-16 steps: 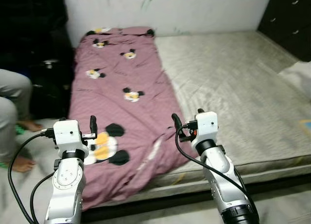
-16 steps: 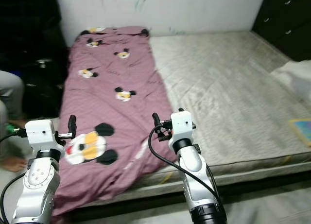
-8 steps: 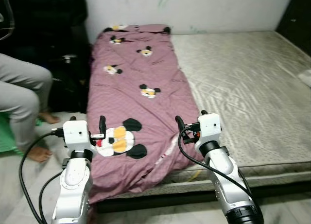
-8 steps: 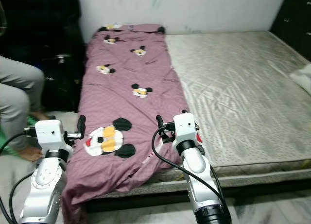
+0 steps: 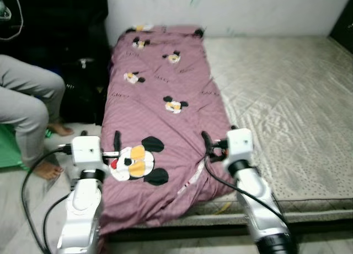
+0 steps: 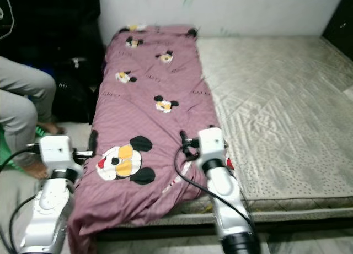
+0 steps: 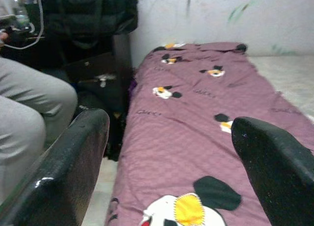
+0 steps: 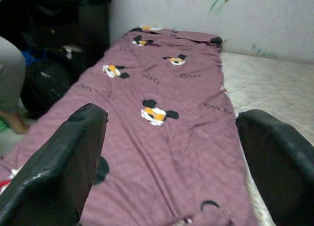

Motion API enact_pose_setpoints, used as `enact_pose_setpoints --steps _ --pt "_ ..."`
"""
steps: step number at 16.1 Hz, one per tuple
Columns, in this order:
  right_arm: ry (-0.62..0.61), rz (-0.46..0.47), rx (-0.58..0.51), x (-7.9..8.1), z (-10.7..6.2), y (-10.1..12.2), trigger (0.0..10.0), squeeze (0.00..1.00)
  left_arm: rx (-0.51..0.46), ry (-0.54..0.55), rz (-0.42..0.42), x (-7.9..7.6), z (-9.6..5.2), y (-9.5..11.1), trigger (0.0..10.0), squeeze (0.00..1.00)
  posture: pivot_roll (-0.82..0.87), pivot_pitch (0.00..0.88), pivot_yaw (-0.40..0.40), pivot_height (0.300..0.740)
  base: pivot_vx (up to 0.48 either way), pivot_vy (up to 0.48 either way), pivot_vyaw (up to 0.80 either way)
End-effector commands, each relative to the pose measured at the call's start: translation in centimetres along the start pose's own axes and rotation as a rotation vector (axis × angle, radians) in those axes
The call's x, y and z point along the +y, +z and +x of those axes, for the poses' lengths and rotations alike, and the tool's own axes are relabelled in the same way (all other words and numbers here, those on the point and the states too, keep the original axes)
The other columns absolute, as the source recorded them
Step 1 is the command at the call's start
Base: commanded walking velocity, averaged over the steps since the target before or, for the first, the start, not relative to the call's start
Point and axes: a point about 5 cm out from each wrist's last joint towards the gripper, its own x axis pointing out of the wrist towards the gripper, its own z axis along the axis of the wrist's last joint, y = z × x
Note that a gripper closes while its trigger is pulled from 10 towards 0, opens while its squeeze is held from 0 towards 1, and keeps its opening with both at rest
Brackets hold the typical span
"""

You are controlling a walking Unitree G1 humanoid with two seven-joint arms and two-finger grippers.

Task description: Clean up the room

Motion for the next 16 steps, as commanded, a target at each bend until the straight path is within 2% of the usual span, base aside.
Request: enact_pose_setpoints --steps 1,4,12,16 --pt "-0.022 -0.005 0.008 -0.8 -0.09 -0.05 10.0 0.0 -0.012 -0.013 -0.007 -0.4 0.07 0.27 10.0 0.0 -0.02 0.046 0.03 0.74 0.337 0.0 0.0" --pt "-0.025 -0.005 0.007 -0.81 -0.03 -0.04 10.0 0.0 -0.015 -0.005 -0.004 -0.35 0.11 0.3 10.0 0.0 -0.02 0.046 0.031 0.74 0.293 0.0 0.0" --pt "-0.031 0.006 0.023 -0.9 -0.06 -0.29 10.0 0.0 -0.016 0.018 -0.006 -0.3 0.09 0.35 10.0 0.0 -0.02 0.048 0.028 0.74 0.0 0.0 0.0" --pt "-0.041 0.004 0.025 -1.21 -0.22 -0.29 10.0 0.0 -0.009 0.03 0.004 0.05 -0.36 0.36 10.0 0.0 -0.02 0.055 0.028 0.74 0.0 0.0 -0.75"
